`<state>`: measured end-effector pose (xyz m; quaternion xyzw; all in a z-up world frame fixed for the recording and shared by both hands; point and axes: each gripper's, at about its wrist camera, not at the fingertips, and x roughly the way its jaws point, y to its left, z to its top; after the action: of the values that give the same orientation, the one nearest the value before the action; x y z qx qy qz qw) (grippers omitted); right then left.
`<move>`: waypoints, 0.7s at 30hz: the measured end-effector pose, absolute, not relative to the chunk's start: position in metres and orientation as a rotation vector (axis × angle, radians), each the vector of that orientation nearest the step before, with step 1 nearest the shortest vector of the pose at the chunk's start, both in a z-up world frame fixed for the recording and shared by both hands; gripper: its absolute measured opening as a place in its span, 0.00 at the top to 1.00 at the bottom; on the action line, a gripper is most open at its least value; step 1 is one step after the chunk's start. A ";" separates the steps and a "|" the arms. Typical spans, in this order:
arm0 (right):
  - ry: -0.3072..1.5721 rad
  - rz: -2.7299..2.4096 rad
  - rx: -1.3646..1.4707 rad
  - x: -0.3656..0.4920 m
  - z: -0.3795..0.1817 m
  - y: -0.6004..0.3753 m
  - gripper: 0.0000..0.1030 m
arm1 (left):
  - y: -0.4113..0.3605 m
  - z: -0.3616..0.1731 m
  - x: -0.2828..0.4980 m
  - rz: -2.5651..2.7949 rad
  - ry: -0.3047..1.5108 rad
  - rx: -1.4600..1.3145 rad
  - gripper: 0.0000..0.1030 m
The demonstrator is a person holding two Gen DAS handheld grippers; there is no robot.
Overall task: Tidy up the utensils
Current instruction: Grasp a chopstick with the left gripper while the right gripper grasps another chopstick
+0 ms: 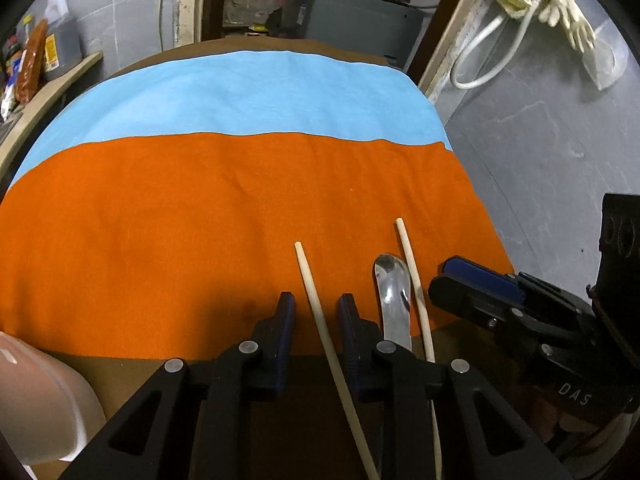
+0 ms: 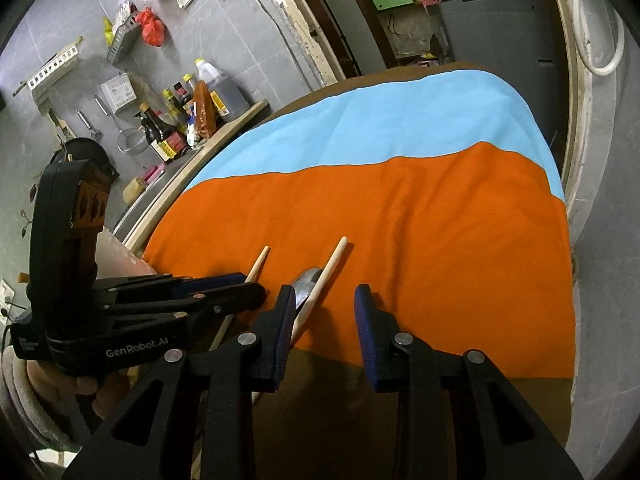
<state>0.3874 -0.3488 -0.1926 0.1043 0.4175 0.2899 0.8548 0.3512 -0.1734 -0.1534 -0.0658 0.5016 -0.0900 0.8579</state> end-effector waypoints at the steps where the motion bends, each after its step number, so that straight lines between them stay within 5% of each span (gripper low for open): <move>1: 0.881 0.611 0.220 0.387 -0.193 -0.349 0.74 | -0.175 -0.153 0.351 -0.187 1.054 -0.126 0.84; 13: 0.956 0.628 0.162 0.383 -0.199 -0.335 0.74 | -0.159 -0.149 0.337 -0.156 1.101 -0.186 0.93; 21: 1.028 0.627 0.219 0.389 -0.204 -0.336 0.90 | -0.157 -0.148 0.338 -0.173 1.151 -0.191 0.93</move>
<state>0.3890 -0.3356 -0.2041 0.1028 0.4823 0.2943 0.8186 0.3375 -0.1565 -0.1484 -0.0900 0.5426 -0.0814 0.8312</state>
